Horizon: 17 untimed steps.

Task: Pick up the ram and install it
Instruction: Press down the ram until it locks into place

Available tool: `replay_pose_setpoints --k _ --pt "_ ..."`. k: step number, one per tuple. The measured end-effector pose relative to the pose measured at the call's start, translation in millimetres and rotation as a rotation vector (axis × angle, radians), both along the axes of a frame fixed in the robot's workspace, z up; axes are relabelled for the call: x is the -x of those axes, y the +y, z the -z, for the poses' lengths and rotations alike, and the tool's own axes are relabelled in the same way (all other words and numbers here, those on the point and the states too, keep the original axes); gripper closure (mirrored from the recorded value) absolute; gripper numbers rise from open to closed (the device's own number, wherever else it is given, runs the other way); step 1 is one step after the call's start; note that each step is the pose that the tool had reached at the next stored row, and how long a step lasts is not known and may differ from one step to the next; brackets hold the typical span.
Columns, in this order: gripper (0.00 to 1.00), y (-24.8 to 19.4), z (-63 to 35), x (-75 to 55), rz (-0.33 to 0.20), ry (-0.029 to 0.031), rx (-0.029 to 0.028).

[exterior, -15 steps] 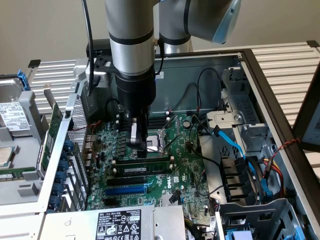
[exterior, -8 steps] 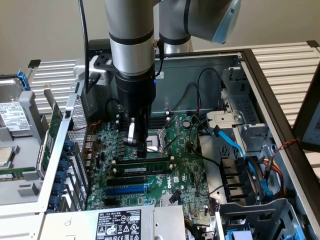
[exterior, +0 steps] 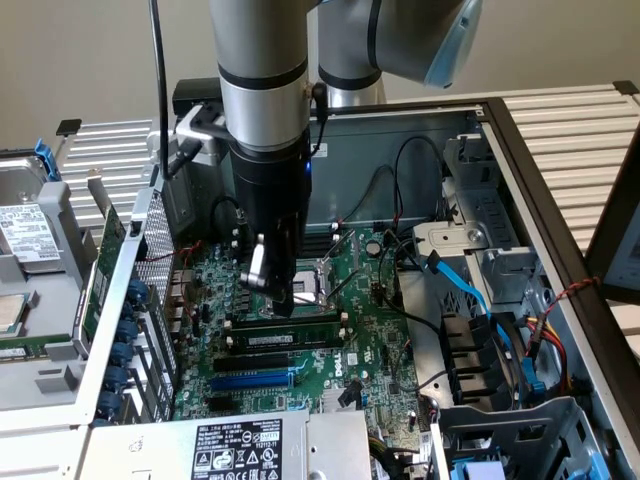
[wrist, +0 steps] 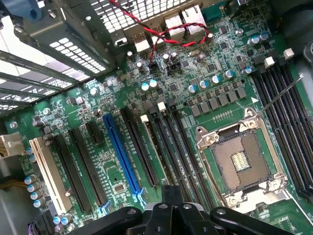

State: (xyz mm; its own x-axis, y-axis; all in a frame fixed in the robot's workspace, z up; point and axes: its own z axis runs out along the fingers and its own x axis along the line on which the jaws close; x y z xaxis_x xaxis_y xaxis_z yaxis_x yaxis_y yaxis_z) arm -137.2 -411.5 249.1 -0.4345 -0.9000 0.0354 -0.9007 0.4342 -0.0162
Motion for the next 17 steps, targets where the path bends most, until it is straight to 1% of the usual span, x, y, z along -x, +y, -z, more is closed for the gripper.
replay_pose_setpoints --k 17 --pt "0.89 0.0 0.0 0.0 0.243 0.0 0.0"
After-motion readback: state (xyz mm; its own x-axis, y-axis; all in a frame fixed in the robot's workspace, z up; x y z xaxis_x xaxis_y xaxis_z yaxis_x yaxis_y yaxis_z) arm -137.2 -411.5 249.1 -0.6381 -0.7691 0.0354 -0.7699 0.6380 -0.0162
